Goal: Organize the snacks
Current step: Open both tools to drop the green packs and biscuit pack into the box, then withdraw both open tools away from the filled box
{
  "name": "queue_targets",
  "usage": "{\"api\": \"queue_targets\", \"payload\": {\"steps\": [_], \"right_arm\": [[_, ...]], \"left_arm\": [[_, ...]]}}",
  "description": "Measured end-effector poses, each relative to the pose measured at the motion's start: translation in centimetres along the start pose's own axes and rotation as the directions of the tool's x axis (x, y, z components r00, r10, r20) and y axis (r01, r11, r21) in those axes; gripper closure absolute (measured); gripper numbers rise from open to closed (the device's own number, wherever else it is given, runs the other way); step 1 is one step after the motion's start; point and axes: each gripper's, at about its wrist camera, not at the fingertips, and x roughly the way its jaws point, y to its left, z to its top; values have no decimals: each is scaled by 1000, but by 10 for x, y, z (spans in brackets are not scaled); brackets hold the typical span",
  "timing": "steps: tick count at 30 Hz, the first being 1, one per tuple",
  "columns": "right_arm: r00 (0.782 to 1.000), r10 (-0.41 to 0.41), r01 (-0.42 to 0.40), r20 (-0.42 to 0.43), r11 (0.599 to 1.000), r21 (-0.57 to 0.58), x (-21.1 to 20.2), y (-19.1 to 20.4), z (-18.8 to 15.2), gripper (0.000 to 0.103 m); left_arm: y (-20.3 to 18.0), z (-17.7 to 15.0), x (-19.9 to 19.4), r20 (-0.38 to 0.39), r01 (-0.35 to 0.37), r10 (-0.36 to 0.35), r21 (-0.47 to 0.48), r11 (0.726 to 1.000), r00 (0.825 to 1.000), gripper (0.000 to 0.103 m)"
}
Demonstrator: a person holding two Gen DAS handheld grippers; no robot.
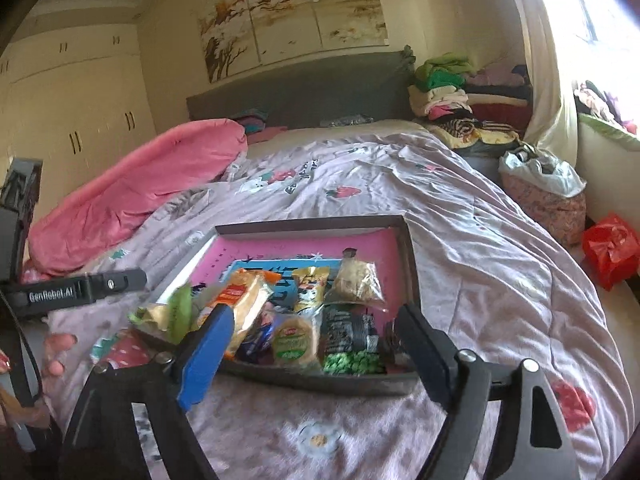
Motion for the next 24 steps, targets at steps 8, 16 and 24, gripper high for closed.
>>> {"api": "queue_targets", "payload": {"steps": [8, 16, 24], "right_arm": [[982, -16, 25, -187, 999, 45, -20, 16, -32, 14], [984, -14, 19, -178, 999, 27, -34, 26, -53, 11], [991, -27, 32, -131, 999, 37, -40, 23, -51, 7]], "left_arm": [[-10, -50, -20, -88, -5, 8, 29, 1000, 996, 26], [-20, -91, -23, -152, -2, 8, 40, 999, 988, 26], [-20, -89, -25, -134, -14, 21, 48, 999, 991, 26]]}}
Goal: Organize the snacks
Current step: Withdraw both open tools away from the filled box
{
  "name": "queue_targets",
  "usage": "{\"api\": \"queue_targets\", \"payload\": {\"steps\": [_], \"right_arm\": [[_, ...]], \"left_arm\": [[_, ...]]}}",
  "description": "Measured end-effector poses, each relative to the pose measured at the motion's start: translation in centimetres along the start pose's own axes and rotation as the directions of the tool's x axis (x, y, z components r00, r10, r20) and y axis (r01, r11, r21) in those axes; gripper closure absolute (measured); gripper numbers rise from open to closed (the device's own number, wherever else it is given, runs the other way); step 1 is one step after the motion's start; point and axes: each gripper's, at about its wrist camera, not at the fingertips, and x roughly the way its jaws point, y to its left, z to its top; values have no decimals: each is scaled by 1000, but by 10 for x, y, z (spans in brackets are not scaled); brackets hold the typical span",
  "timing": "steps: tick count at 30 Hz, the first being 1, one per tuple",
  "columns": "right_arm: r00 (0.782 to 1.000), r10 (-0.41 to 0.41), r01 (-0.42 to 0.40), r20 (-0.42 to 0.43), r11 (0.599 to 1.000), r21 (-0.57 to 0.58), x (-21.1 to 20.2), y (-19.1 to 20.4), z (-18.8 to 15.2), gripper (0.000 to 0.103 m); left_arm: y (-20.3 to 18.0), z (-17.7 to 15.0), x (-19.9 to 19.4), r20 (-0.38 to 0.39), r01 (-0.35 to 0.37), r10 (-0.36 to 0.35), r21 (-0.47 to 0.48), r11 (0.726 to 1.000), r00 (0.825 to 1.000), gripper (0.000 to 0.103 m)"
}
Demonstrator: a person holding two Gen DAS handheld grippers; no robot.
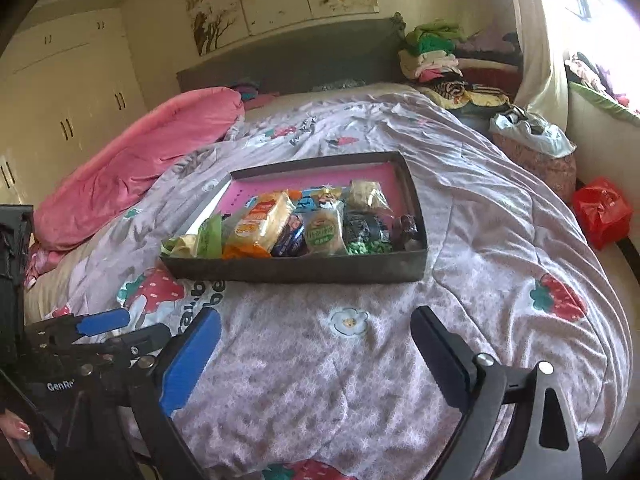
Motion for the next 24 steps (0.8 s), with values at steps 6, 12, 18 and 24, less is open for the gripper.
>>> {"api": "queue_targets", "payload": {"steps": [6, 12, 18, 24], "right_arm": [[1000, -5, 5, -19, 1000, 1, 4, -1, -3, 6], [999, -9, 8, -32, 1000, -8, 7, 0, -6, 5], [999, -9, 9, -31, 1000, -8, 7, 0, -6, 5], [999, -10, 10, -34, 1000, -6, 8, -1, -6, 5]], "left_arm": [[1, 1, -1, 5, -6, 6, -1, 1000, 1000, 26], [0, 1, -2, 7, -6, 6, 0, 1000, 1000, 26], [0, 1, -3, 12, -5, 5, -2, 1000, 1000, 26], [0, 2, -3, 13, 1, -1, 2, 1000, 1000, 26]]}}
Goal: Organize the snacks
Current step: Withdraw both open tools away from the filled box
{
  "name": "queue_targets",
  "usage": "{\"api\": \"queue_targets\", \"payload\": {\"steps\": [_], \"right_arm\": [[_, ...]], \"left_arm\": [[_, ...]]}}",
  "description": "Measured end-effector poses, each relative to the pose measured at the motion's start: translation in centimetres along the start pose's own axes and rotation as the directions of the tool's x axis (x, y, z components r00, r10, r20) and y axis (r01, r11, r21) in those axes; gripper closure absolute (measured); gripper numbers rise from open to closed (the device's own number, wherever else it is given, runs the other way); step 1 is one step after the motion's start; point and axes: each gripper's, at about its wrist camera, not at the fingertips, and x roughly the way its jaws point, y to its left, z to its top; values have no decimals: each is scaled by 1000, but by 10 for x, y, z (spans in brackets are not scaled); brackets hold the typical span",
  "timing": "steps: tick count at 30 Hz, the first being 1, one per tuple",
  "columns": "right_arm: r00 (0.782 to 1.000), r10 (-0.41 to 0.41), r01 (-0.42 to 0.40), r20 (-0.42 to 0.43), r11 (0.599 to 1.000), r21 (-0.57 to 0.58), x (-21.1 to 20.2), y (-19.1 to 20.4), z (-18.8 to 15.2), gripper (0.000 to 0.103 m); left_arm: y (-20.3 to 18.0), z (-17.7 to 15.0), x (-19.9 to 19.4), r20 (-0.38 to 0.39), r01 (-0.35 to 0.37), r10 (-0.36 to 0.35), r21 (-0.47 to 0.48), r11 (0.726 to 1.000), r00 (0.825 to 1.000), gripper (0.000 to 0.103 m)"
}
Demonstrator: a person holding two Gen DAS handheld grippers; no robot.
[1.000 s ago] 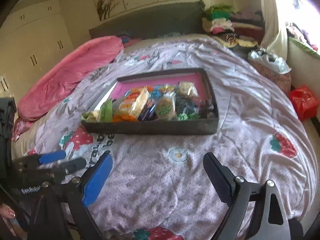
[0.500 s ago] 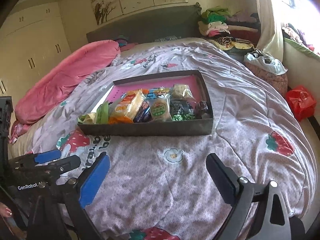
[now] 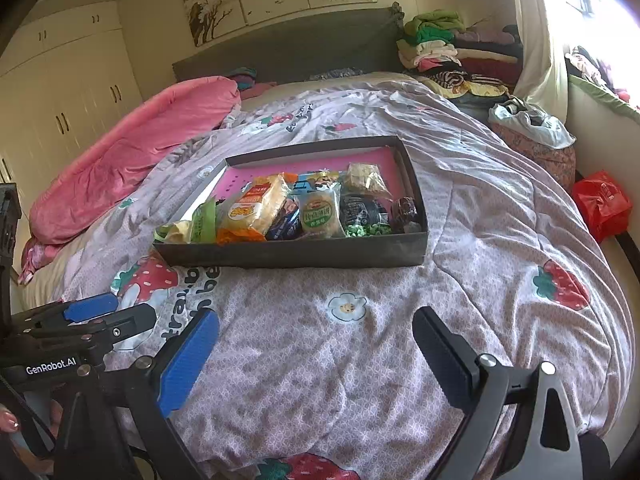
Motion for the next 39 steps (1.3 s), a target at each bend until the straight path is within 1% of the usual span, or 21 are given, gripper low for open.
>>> {"api": "queue_targets", "payload": {"steps": [5, 19, 27, 29, 31, 34, 35, 37, 39], "right_arm": [[1000, 2, -2, -2, 1000, -5, 0, 0, 0, 5], [1000, -1, 1, -1, 1000, -11, 1, 0, 0, 5], [1000, -5, 5, -3, 1000, -10, 2, -1, 0, 5], [1000, -11, 11, -4, 1000, -8, 2, -2, 0, 5], [1000, -16, 16, -5, 1000, -2, 4, -5, 1, 5], [999, -39, 39, -7, 999, 21, 7, -15, 3, 5], [999, -53, 53, -6, 998, 42, 8, -23, 6, 5], [997, -75, 75, -12, 995, 72, 12, -36, 9, 2], [993, -117, 118, -20, 988, 98, 17, -54, 17, 2]], "left_arm": [[-1, 0, 0, -5, 13, -13, -2, 1000, 1000, 26], [1, -1, 2, -11, 0, 0, -4, 1000, 1000, 26], [0, -2, 6, -23, -39, 39, 14, 999, 999, 26], [0, -2, 7, -15, -61, 61, 20, 998, 998, 26], [2, -1, 9, -9, -83, 83, 24, 996, 996, 26], [10, 3, 14, -16, -98, 98, 13, 995, 995, 26], [14, 4, 16, -16, -96, 96, 7, 995, 995, 26], [27, 11, 20, -11, -122, 122, -11, 992, 992, 26], [41, 20, 25, -5, -120, 120, -34, 992, 993, 26]]}}
